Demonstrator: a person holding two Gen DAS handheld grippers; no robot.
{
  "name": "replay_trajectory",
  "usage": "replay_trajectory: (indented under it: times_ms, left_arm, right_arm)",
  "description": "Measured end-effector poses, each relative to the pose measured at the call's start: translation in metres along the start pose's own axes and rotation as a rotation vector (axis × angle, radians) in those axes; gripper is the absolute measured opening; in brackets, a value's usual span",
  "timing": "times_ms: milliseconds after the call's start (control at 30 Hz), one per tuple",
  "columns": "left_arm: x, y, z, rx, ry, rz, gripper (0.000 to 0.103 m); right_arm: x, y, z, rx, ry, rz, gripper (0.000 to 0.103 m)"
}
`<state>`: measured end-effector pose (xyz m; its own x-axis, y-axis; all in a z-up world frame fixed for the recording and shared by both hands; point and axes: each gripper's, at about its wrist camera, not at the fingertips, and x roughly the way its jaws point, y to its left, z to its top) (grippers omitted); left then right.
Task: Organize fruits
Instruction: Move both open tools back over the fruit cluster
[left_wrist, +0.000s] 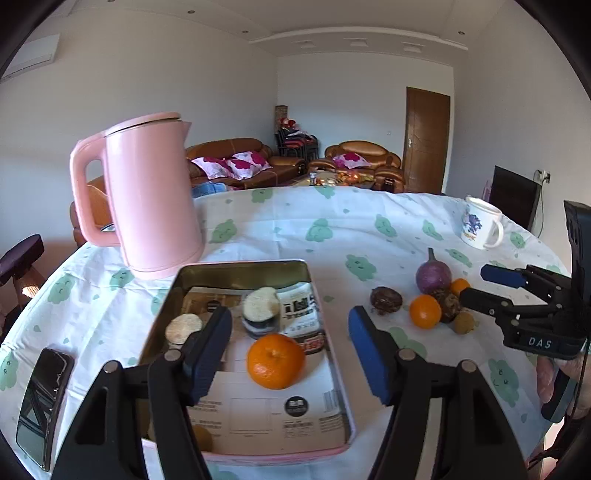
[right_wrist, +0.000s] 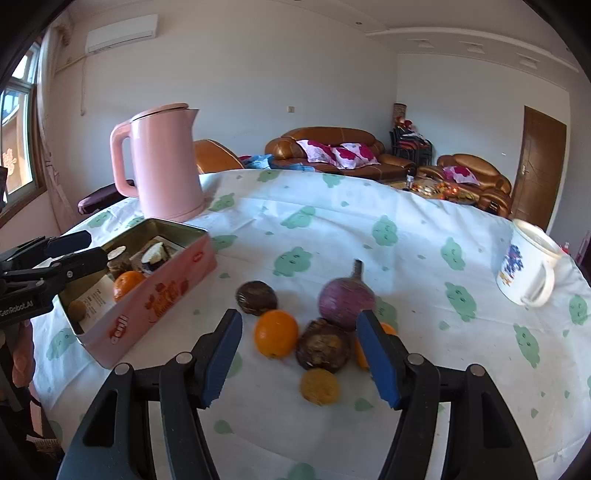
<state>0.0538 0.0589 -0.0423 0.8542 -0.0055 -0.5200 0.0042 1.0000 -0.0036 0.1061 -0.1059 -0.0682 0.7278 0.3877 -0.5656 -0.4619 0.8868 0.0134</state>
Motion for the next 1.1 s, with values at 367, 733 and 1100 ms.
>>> replay_trajectory:
  times_ms: [367,733,1100]
  left_arm:
    - [0.037,-0.061,0.002,0.095,0.086,-0.074,0.068]
    - [0.052,-0.076,0.007,0.117,0.124,-0.112,0.068]
    - [0.077,-0.104,0.006,0.160,0.202,-0.177,0.056]
  right_arm:
    - [0.014,-0.016,-0.015,0.012,0.129,0.037,0.056]
    - [0.040,-0.015,-0.022,0.002,0.272,0.071,0.029]
    - [0.007,-0.026,-0.017,0.058,0.106,-0.011,0.029]
